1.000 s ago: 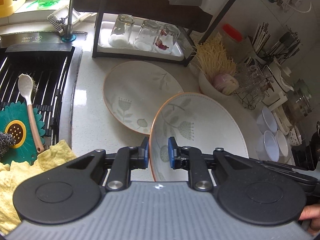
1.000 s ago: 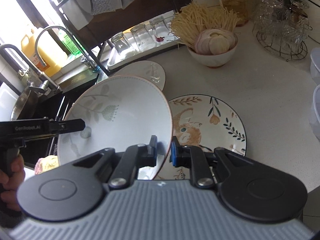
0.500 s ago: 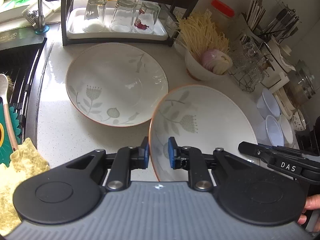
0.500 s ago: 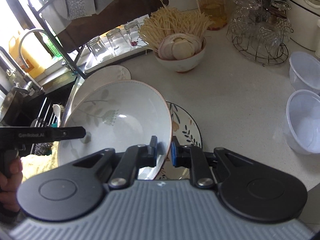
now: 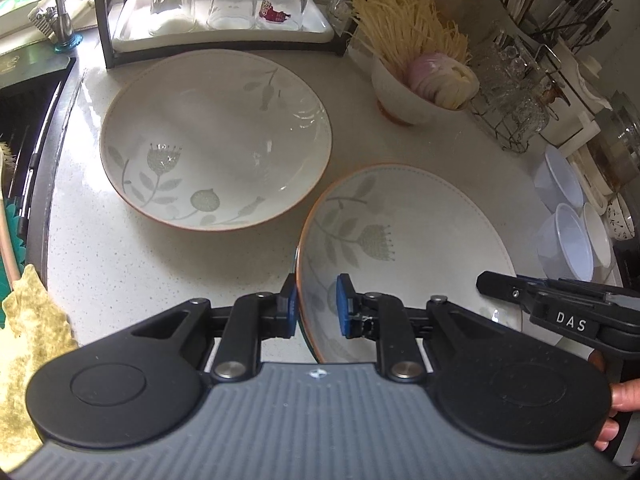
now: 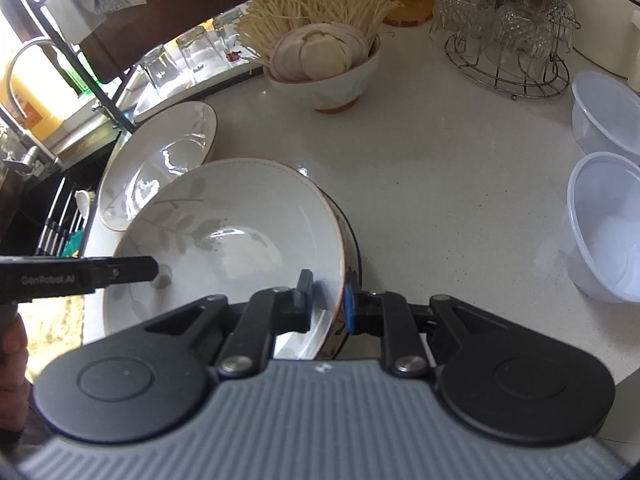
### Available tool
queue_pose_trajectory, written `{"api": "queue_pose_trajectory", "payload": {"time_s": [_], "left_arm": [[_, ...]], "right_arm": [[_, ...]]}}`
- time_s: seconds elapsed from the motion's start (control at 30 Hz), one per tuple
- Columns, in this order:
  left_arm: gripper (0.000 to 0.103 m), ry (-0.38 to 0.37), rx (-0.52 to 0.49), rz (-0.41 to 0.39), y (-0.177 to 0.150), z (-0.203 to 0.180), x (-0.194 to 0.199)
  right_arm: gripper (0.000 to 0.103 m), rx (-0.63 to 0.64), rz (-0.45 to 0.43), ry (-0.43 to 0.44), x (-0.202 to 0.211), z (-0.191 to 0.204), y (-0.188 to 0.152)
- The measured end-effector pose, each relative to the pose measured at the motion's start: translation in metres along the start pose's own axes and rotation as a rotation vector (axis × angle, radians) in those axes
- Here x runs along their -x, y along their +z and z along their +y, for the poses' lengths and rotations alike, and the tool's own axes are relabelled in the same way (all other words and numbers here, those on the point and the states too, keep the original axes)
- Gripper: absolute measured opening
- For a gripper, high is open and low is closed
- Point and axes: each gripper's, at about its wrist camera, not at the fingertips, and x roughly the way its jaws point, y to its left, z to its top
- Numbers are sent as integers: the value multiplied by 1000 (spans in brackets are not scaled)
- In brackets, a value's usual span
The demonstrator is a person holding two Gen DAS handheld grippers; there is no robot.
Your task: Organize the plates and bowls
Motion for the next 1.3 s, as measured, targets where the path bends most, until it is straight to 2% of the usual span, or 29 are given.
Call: {"api": "queue_pose_trajectory", "payload": {"time_s": [0.23,0.33,0.73,0.8,1.0,1.3], "left_arm": [[22,38,-10,26,2,0,-6],[22,33,4,32,2,2,-7],[22,72,-13,8,0,-8,1],[22,79,-16,-7,-1,-10,6],[22,95,-9,-54,-4,-17,26],[22,140,-13,-145,-4,-41,72]], "right_arm": [[19,-7,3,-4,-5,2,4],[19,-37,1,6,-5,-2,6],[20,-71,1,13,2,-8,12],[23,-66,-16,-3,7,-10,13],[23,-41,-75,13,26,-9,18],[23,28,-187,89,69,9,34]]}}
